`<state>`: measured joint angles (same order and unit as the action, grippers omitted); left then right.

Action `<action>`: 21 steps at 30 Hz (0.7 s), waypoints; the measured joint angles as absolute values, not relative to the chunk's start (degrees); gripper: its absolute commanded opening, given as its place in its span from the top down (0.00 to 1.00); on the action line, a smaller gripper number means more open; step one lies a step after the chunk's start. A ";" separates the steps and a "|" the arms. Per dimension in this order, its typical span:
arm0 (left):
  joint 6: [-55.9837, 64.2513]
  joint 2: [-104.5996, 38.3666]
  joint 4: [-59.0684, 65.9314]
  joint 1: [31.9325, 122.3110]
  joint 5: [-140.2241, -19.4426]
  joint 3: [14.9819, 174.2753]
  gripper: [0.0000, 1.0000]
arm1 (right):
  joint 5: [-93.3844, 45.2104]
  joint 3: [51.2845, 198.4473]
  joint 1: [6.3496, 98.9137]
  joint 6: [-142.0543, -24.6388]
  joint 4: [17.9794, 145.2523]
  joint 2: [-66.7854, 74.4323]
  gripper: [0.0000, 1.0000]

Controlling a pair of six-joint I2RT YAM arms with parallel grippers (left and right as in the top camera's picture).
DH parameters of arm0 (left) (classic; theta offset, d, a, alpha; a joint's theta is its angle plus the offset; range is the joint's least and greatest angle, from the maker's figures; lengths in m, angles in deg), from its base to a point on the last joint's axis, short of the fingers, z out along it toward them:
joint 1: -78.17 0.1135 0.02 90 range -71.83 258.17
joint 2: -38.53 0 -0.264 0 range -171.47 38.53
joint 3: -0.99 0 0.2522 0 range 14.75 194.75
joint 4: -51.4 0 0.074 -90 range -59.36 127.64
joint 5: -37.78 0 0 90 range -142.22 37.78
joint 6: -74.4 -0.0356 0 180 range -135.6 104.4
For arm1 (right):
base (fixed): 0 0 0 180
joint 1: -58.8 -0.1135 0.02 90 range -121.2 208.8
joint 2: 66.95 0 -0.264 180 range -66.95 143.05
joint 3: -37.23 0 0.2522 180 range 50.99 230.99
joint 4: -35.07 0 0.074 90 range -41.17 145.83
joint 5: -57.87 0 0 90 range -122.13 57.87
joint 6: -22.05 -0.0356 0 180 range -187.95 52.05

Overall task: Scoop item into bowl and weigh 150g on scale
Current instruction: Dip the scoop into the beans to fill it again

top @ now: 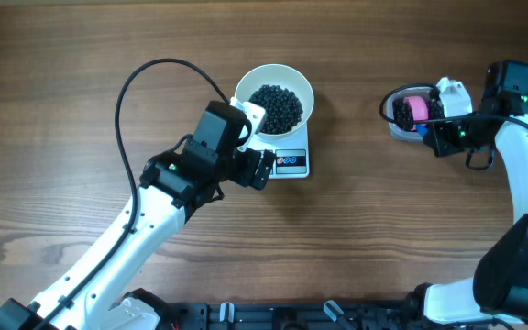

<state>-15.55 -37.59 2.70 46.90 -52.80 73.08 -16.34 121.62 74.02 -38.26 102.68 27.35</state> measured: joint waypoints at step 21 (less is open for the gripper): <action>-15.57 -37.59 2.70 46.90 -52.80 73.08 0.00 | -3.81 121.62 80.82 -36.16 106.17 27.66 0.96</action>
<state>-15.57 -37.59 2.70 46.90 -52.80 73.08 -3.81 121.62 80.82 -36.16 106.17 27.66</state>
